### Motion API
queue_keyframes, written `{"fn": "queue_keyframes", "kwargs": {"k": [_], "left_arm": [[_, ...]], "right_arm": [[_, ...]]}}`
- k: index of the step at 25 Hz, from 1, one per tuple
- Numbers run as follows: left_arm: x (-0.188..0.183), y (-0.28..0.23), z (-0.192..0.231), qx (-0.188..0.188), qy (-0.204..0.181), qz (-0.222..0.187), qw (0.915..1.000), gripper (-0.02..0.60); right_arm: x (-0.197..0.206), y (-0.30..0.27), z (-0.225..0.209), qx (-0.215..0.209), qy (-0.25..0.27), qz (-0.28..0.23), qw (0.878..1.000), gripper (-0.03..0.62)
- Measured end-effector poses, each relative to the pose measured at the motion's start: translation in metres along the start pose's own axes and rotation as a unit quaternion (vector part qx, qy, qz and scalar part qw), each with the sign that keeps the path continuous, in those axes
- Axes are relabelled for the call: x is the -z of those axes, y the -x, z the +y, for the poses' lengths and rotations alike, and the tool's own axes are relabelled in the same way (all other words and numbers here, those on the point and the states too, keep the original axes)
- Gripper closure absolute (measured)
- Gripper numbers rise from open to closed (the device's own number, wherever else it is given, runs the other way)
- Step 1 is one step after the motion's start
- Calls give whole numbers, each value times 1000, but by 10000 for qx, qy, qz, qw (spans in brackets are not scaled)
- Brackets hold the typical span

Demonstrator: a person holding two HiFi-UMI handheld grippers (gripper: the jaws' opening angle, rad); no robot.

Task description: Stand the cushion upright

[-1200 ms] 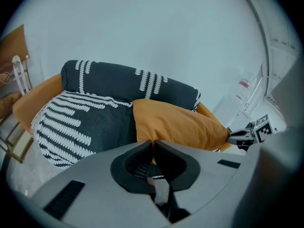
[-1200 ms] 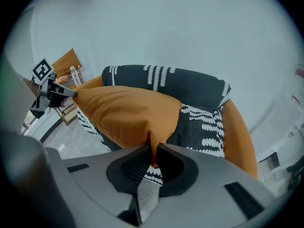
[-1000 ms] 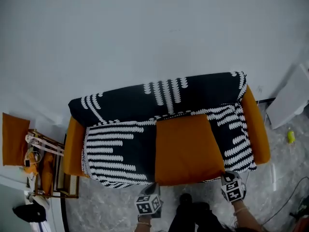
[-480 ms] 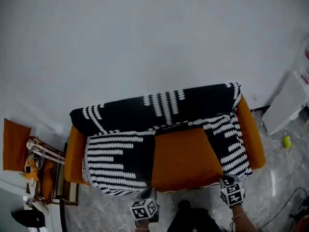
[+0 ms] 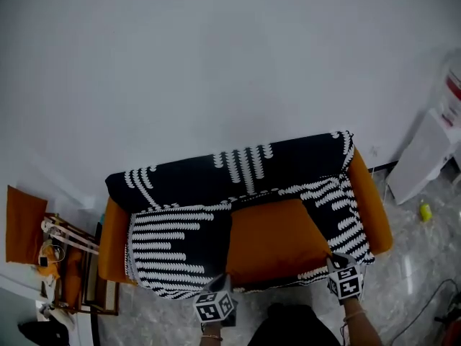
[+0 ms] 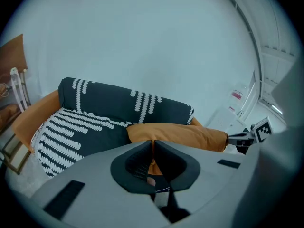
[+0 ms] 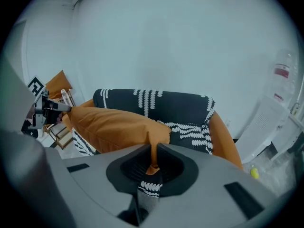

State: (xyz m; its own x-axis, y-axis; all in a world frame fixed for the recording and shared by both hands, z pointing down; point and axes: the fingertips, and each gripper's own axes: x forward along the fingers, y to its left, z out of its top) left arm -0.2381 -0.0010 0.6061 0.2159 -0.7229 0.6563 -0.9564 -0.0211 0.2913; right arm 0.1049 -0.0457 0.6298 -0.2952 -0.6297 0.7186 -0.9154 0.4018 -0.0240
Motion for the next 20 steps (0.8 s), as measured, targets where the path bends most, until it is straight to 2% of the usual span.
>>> {"fn": "queue_keyframes", "kwargs": {"k": [12, 20], "left_arm": [[-73, -27, -13, 35, -335, -309, 9990, 548], [-114, -50, -19, -35, -374, -462, 9982, 547]], "right_arm": [[-73, -14, -29, 56, 126, -440, 9989, 549], [-110, -27, -45, -4, 141, -626, 9979, 548]]}}
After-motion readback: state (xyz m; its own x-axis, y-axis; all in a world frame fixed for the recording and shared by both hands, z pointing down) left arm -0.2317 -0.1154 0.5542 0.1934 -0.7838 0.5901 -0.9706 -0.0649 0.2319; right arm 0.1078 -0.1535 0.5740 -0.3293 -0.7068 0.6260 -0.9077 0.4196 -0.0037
